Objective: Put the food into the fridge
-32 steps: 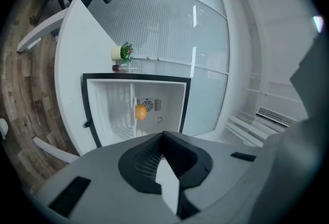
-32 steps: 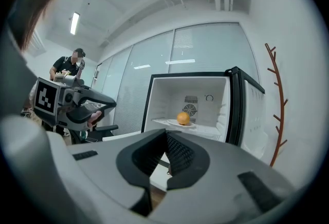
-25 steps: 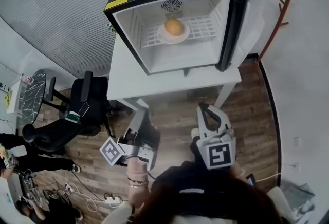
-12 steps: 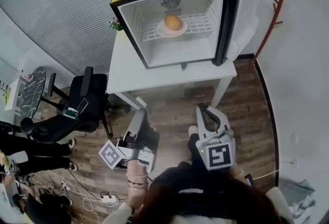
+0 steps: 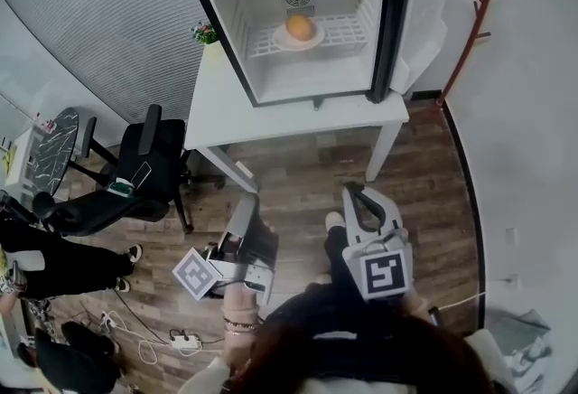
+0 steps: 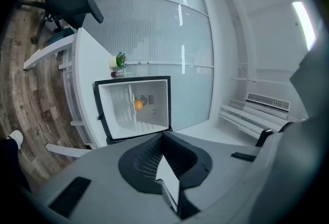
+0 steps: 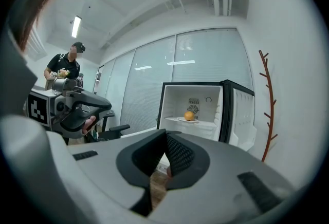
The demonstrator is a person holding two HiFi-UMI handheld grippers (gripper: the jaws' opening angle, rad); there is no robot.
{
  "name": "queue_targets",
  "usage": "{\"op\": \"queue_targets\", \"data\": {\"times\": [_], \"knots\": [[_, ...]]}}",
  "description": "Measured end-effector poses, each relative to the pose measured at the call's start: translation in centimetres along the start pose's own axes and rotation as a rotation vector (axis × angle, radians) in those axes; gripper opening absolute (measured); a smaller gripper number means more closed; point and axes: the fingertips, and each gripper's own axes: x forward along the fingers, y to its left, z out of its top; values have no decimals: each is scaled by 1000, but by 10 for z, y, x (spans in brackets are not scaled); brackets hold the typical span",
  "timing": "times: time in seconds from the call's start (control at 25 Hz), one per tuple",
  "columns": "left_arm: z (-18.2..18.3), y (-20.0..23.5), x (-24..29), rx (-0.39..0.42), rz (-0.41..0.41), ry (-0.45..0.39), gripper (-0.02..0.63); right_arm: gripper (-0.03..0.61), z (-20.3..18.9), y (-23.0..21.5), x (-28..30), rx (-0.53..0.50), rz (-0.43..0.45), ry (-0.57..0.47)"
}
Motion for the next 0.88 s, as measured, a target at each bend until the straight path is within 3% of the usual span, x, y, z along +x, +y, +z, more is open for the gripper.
{"op": "queue_targets", "data": {"times": [0.36, 0.68, 0.88], "knots": [[-18, -9, -27, 118, 27, -23, 0, -2, -5, 6, -28, -9, 6, -4], [-29, -15, -47, 398, 110, -18, 0, -1, -10, 16, -46, -15, 13, -1], [-33, -17, -52, 518, 146, -2, 0, -2, -14, 19, -55, -12, 8, -4]]}}
